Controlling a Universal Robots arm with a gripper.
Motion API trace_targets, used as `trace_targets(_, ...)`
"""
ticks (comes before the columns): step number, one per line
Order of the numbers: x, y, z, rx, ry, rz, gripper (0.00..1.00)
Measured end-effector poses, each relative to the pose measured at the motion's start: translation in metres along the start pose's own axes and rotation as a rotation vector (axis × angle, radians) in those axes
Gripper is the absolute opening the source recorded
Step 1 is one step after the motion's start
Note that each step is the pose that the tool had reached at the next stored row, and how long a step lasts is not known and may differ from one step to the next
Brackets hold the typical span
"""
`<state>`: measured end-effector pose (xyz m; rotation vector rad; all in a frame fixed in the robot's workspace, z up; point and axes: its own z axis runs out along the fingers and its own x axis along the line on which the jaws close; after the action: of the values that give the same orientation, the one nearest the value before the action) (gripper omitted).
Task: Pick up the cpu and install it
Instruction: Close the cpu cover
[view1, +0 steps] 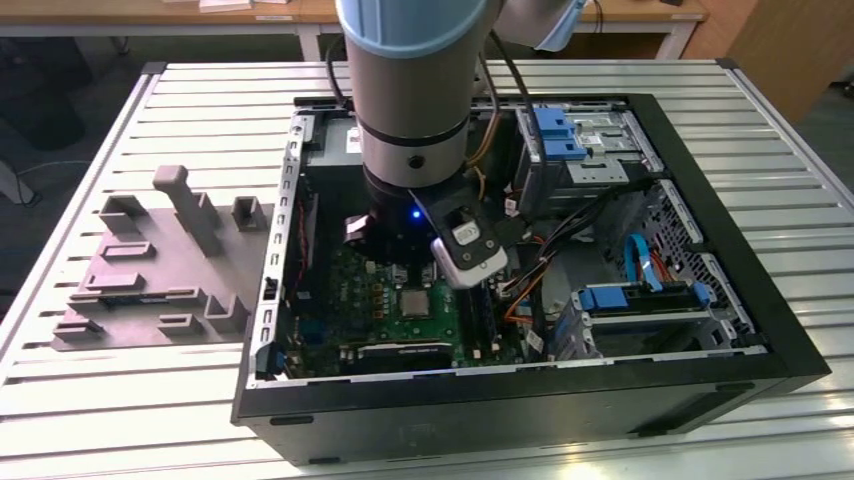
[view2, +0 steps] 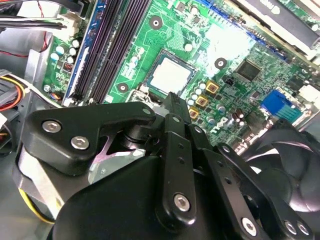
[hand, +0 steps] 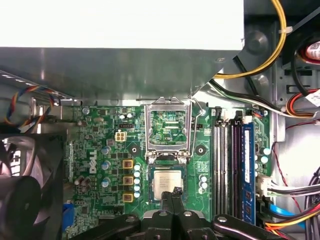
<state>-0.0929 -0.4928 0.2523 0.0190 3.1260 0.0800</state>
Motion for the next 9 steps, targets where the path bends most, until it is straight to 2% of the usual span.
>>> trace_targets(3, -0.0001, 0.0002, -0.0032, 0.0, 0.0, 0.0, 0.11)
trace_targets(9, -0.0001, 0.0002, -0.0039, -0.0001, -0.0001, 0.0, 0.11)
